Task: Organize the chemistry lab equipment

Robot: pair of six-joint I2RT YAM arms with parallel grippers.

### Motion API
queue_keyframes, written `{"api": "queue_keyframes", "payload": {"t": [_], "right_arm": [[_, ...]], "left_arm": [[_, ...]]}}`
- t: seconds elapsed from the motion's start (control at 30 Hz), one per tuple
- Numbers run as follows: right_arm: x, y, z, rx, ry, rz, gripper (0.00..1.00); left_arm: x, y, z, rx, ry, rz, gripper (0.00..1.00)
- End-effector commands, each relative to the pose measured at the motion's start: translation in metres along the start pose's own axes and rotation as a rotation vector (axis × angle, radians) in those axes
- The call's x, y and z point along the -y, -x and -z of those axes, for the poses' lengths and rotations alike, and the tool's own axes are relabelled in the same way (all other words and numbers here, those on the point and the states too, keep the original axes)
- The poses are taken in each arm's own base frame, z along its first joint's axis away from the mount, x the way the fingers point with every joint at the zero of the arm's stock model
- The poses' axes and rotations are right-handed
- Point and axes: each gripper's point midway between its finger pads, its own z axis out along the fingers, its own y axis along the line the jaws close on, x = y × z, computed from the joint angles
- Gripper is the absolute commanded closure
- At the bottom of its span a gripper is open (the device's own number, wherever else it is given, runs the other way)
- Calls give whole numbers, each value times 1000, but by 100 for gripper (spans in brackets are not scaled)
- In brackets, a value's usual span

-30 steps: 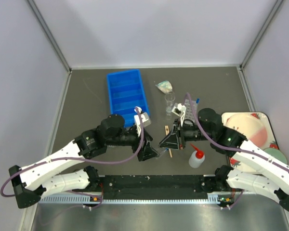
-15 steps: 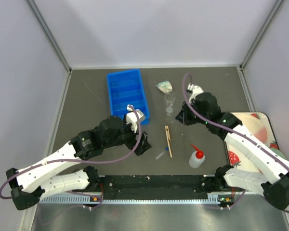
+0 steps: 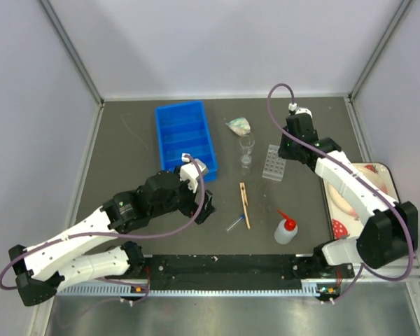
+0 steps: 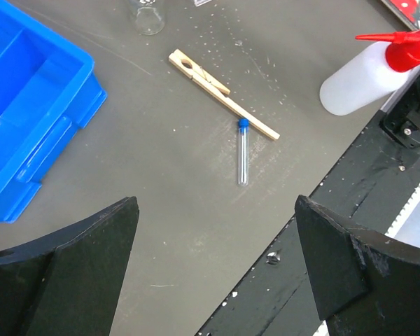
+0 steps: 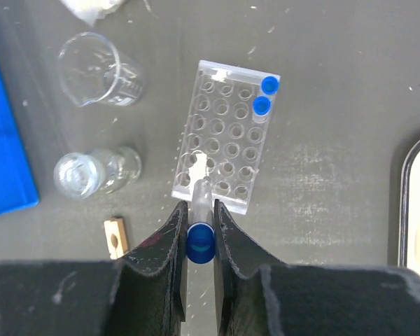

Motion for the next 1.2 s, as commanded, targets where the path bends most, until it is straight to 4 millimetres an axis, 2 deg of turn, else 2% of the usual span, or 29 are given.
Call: {"api": "queue_keyframes", "payload": {"t": [0.0, 0.4, 0.73, 1.17], "right_arm": [[15, 26, -9, 50, -91, -37, 100], [32, 30, -44, 10, -164, -56, 100], [43, 18, -69, -32, -192, -64, 100], [46, 7, -83, -60, -198, -55, 100]], "left_arm": [[-10, 3, 5, 29, 56, 11, 1], [-12, 7, 14, 69, 66, 40, 1], [-12, 5, 12, 62, 61, 38, 1], [-14, 7, 11, 61, 74, 33, 1]]}}
